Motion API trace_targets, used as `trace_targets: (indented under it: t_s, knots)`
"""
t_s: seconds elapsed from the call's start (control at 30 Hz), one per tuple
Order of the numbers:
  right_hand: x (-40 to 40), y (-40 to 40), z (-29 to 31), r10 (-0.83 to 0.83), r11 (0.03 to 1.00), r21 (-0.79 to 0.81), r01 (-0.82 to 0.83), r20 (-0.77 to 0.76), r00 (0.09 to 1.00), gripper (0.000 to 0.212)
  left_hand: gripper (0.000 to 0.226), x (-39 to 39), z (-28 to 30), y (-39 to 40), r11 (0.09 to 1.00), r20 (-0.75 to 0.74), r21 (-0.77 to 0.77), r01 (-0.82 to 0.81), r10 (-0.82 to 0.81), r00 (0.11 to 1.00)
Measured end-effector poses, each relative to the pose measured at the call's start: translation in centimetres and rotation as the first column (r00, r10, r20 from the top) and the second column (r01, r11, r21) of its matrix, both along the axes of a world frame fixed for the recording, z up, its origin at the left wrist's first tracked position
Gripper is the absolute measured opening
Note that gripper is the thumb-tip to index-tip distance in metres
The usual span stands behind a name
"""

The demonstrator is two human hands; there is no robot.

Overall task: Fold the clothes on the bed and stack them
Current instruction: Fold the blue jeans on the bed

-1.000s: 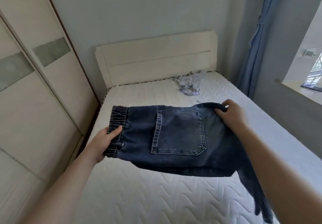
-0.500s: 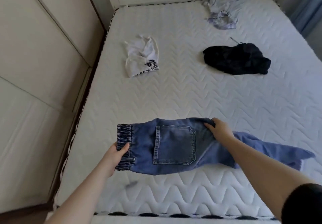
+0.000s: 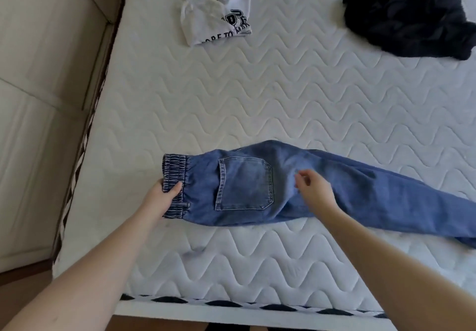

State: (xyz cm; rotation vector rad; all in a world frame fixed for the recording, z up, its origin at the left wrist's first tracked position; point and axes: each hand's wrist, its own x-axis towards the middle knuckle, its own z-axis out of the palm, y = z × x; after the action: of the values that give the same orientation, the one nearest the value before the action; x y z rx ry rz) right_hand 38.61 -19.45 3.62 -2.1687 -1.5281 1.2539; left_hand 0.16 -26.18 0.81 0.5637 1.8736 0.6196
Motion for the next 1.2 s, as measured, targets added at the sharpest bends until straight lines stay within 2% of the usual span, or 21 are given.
trace_targets:
  t_s: [0.07,0.1,0.17,0.23,0.3,0.4,0.47,0.53,0.6,0.67,0.73,0.77,0.83,0.9,0.97,1.07,1.13,1.2]
  knots:
    - [-0.8,-2.8,-2.3,-0.136,0.965,-0.231,0.12,-0.054,0.989,0.025,0.041,-0.5,-1.6,-0.6,0.998,-0.005,-0.016,-0.056,0.056,0.998]
    - [-1.1,-4.0,-3.3,-0.255,0.912,-0.348,0.218,-0.065,0.965,0.029,0.043,-0.6,-2.3,-1.1,0.995,0.019,-0.033,-0.098,0.098,0.995]
    - [-1.4,-5.9,-5.0,-0.49,0.737,-0.561,0.377,-0.059,0.87,0.04,0.042,-0.6,-3.7,-2.7,0.984,0.091,-0.106,-0.146,0.155,0.984]
    - [-1.7,-6.8,-6.3,-0.627,0.63,-0.655,0.418,-0.11,0.771,0.046,0.038,-0.2,-5.1,-4.3,0.968,0.149,-0.202,-0.146,0.178,0.973]
    - [-2.1,-7.0,-7.2,-0.709,0.611,-0.638,0.468,-0.179,0.682,0.048,0.033,0.4,-6.1,-5.3,0.953,0.189,-0.231,-0.195,0.24,0.952]
    - [-3.4,-6.5,-7.5,-0.814,0.562,-0.566,0.603,-0.247,0.526,0.033,0.025,0.7,-5.9,-5.5,0.948,0.261,-0.175,-0.267,0.306,0.916]
    - [-4.2,-6.1,-7.5,-0.865,0.502,-0.564,0.656,-0.324,0.383,0.029,0.03,0.2,-5.6,-5.7,0.954,0.269,-0.107,-0.28,0.299,0.916]
    - [-4.6,-5.9,-7.4,-0.886,0.452,-0.526,0.72,-0.354,0.298,0.033,0.039,-0.6,-5.3,-5.3,0.952,0.264,-0.053,-0.303,0.306,0.915]
    - [-5.0,-6.2,-7.4,-0.882,0.458,-0.505,0.731,-0.362,0.303,0.029,0.046,-1.7,-4.7,-4.6,0.939,0.224,-0.005,-0.343,0.335,0.915]
    - [-5.7,-7.0,-7.5,-0.875,0.482,-0.593,0.645,-0.366,0.318,0.019,0.044,-2.7,-4.4,-4.3,0.913,0.153,0.03,-0.408,0.399,0.904]
    - [-6.4,-8.0,-8.0,-0.892,0.451,-0.698,0.557,-0.375,0.252,0.008,0.042,-3.4,-4.6,-4.3,0.877,0.093,0.064,-0.477,0.471,0.877]
    - [-6.7,-8.4,-8.1,-0.904,0.42,-0.73,0.539,-0.385,0.184,0.012,0.043,-3.5,-4.9,-4.5,0.858,0.091,0.074,-0.508,0.502,0.86]
    - [-6.7,-8.9,-8.4,-0.911,0.379,-0.757,0.533,-0.405,0.073,0.027,0.044,-3.2,-5.4,-5.0,0.813,0.153,0.059,-0.579,0.565,0.811]
    - [-6.3,-8.7,-8.3,-0.894,0.391,-0.74,0.548,-0.447,0.035,0.029,0.039,-1.8,-5.9,-5.4,0.768,0.269,-0.057,-0.638,0.628,0.73]
    - [-5.5,-8.4,-8.2,-0.888,0.37,-0.732,0.572,-0.459,-0.014,0.033,0.031,0.3,-6.1,-5.7,0.752,0.381,-0.185,-0.632,0.648,0.659]
    - [-3.9,-7.8,-8.0,-0.894,0.31,-0.725,0.615,-0.442,-0.071,0.047,0.028,3.4,-7.2,-5.8,0.76,0.409,-0.262,-0.595,0.646,0.645]
    - [-2.7,-7.3,-7.7,-0.916,0.254,-0.676,0.692,-0.398,-0.053,0.052,0.038,4.3,-7.6,-5.4,0.721,0.352,-0.259,-0.643,0.69,0.632]
    - [-1.0,-6.7,-7.5,-0.94,0.214,-0.577,0.789,-0.341,0.005,0.045,0.036,4.0,-7.5,-4.8,0.692,0.299,-0.2,-0.693,0.717,0.63]
